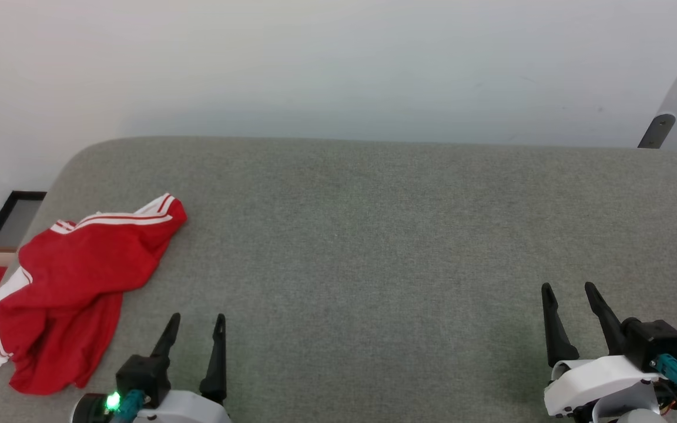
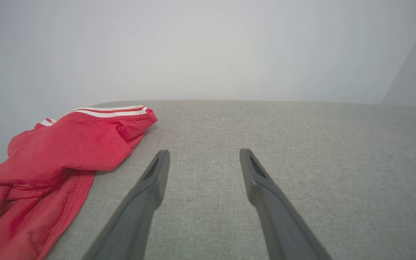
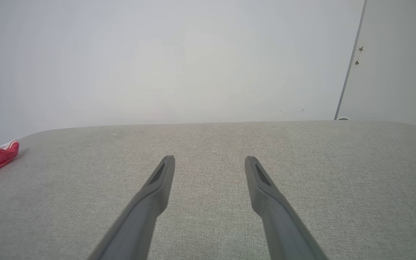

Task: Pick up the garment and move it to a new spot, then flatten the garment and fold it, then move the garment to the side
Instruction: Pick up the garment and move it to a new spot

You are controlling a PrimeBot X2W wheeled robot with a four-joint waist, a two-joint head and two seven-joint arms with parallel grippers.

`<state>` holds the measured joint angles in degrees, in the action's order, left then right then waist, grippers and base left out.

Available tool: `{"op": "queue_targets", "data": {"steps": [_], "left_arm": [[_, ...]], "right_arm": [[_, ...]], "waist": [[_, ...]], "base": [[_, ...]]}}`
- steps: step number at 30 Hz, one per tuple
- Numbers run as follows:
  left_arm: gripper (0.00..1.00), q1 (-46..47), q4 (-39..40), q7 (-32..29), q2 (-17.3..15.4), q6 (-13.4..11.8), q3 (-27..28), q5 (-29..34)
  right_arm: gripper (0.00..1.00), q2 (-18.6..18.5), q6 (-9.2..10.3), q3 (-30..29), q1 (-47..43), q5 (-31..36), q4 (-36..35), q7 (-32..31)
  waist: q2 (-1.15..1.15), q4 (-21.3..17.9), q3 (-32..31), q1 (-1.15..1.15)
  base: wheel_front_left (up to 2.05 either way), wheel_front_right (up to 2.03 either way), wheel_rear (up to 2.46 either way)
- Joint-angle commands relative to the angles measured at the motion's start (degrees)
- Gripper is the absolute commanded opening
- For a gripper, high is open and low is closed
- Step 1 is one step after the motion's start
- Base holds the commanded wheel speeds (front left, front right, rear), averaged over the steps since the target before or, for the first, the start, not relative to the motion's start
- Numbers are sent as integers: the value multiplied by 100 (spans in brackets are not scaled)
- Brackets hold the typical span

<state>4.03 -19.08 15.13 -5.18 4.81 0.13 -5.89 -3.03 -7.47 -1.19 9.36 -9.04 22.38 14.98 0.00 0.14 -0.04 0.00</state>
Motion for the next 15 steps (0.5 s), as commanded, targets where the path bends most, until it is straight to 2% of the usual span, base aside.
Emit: {"op": "queue_targets", "data": {"steps": [1,10,15], "left_arm": [[100,-3,-5,3,26,30,20,8],[100,-5,-55,3,76,125,91,-39],[100,-5,-22,3,108,148,181,-83]], "right_arm": [[100,19,-4,13,22,-14,2,30],[100,19,-4,34,24,-172,-20,30],[100,21,-4,103,-3,-266,-88,30]], "waist": [[0,1,-3,0],[0,27,-15,0],[0,206,-22,0]], "base": [[0,0,0],[0,0,0],[0,0,0]]}}
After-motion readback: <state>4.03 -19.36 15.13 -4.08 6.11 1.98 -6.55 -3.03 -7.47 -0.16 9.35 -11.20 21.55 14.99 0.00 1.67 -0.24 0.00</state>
